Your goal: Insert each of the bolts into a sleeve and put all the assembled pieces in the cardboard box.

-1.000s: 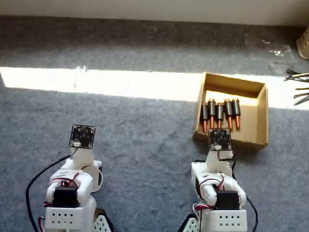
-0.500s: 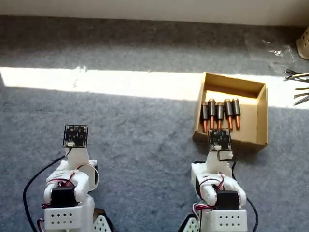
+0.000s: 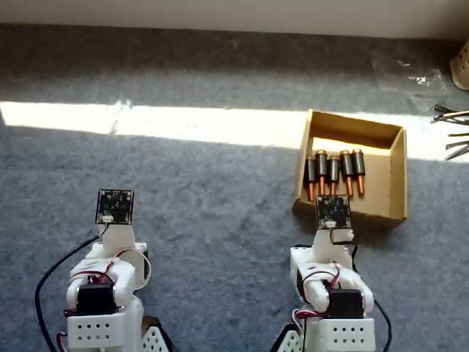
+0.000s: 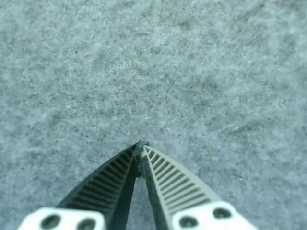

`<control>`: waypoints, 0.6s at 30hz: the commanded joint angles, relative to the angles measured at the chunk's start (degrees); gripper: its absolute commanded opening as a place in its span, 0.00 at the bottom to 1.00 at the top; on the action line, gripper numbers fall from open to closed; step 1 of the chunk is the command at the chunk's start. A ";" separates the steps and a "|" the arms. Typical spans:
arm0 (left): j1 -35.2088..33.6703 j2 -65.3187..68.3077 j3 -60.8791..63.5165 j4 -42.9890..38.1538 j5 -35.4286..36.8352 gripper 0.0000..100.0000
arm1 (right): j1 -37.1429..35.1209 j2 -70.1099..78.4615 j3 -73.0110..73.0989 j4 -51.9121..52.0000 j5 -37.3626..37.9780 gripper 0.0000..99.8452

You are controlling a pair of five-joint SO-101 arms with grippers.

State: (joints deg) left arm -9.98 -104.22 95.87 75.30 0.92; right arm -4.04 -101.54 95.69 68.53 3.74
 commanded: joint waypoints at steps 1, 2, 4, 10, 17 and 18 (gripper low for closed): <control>0.13 -0.31 1.27 -0.09 -0.44 0.01 | -0.40 -0.31 6.20 0.40 -0.53 0.01; 0.13 -0.31 1.27 -0.09 -0.44 0.01 | -0.40 -0.31 6.20 0.40 -0.53 0.01; 1.80 -0.31 1.27 -0.09 -0.44 0.01 | -0.40 -0.31 6.20 0.40 -0.53 0.01; 6.99 -0.31 1.27 0.35 -0.26 0.01 | -0.40 -0.31 6.20 0.31 -0.35 0.01; 3.12 -0.31 1.27 0.35 -0.26 0.01 | -0.40 -0.31 6.20 0.31 -0.18 0.01; 3.03 -0.31 1.27 0.35 -0.26 0.01 | -0.40 -0.31 6.20 0.31 -0.18 0.01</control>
State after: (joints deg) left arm -5.58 -104.22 95.87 75.38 0.92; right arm -4.04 -101.54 95.69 68.53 3.74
